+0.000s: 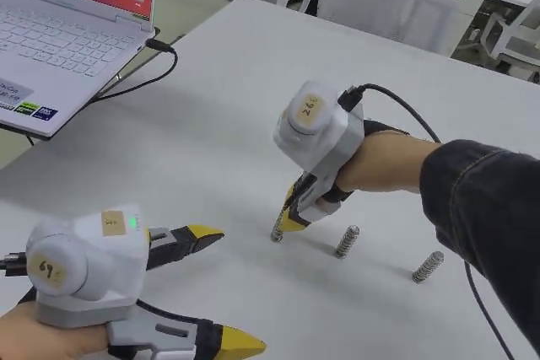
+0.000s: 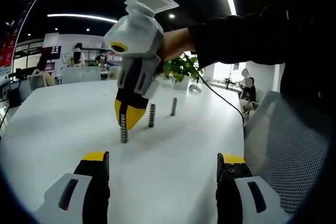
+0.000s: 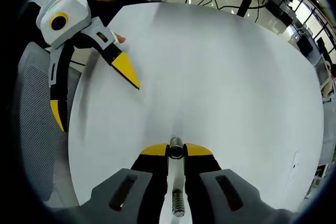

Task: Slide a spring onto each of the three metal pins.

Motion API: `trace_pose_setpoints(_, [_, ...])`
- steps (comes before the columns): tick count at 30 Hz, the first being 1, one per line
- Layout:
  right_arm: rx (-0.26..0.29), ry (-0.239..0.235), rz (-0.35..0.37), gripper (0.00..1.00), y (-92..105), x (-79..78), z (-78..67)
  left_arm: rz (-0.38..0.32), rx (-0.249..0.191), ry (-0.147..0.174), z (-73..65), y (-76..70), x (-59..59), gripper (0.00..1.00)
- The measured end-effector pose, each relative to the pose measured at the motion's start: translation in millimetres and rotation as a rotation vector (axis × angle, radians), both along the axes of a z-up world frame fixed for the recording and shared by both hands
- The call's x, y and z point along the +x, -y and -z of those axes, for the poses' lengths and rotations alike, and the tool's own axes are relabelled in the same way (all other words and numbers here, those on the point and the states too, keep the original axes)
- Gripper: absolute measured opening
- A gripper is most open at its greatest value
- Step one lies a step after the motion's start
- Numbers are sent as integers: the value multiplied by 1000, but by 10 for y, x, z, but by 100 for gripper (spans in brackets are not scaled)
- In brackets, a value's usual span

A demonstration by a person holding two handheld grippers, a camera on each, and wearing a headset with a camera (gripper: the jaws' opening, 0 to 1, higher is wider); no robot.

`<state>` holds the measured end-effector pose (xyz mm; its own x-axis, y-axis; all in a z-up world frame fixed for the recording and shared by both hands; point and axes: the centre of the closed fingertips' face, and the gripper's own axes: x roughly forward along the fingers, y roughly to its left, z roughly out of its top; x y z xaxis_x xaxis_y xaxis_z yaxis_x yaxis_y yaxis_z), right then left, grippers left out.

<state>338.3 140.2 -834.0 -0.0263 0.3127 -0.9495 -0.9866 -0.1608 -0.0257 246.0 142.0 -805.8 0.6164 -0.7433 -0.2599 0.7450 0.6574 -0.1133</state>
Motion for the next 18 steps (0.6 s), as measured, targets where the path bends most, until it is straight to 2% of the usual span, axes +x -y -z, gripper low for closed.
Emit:
trace_pose_setpoints(4, [-19, 0, -4, 9, 18, -6, 65, -1, 0, 1, -3, -5, 2, 81])
trace_pose_setpoints(7, [-2, -10, 8, 9, -10, -15, 55, -3, -2, 1, -8, -9, 5, 81])
trace_pose_setpoints(18, [-9, -2, 9, 13, 32, -7, 83, -1, -3, 1, -3, -5, 0, 81])
